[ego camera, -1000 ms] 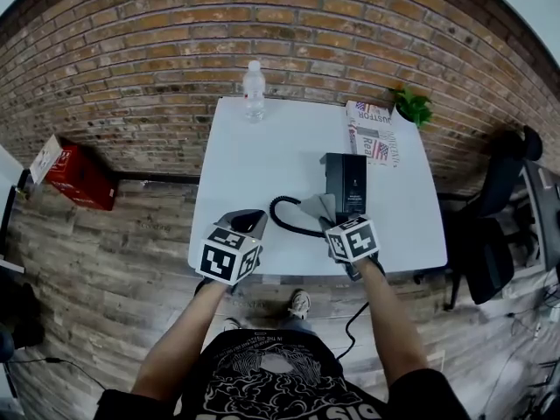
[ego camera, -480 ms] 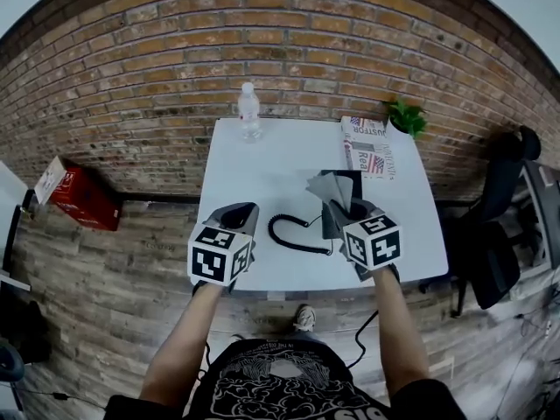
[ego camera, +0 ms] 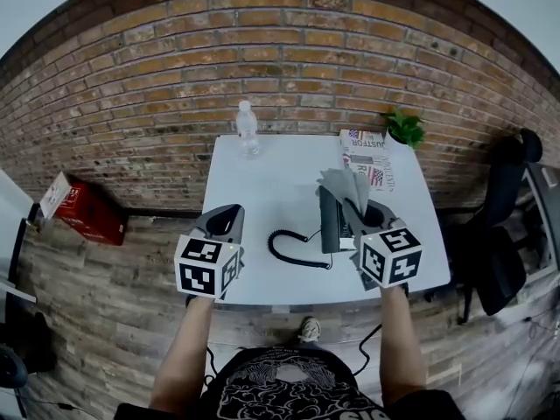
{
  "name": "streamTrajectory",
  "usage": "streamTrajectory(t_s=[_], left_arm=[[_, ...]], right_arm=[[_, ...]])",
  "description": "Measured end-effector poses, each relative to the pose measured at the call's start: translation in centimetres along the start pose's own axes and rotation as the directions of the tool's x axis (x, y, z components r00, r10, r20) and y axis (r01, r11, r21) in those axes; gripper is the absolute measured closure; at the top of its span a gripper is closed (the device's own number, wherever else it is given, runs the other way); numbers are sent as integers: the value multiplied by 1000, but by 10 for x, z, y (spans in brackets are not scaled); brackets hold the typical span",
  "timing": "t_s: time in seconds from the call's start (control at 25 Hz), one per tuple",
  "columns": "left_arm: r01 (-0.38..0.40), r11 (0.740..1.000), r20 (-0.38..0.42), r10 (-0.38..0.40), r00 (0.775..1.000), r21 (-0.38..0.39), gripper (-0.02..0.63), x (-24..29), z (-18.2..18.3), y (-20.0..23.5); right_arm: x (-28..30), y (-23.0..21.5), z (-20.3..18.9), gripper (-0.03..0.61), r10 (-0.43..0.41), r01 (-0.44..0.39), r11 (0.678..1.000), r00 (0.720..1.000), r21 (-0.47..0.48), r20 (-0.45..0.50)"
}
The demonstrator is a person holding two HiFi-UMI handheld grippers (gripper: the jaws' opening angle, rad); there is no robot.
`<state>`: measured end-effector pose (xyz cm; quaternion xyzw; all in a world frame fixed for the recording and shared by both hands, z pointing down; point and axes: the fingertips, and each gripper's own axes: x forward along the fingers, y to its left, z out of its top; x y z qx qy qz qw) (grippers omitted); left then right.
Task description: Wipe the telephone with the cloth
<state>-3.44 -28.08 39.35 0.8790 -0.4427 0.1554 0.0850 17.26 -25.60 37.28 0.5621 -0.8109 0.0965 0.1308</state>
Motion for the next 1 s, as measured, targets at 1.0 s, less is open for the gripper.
streamTrajectory(t_s=[1.0], left_arm=[[5,1000,-22,-6,1000,-30,609,4,-9,0]], right_arm=[[-7,-6,-3,569,-23,23,1000,1000,6,21]])
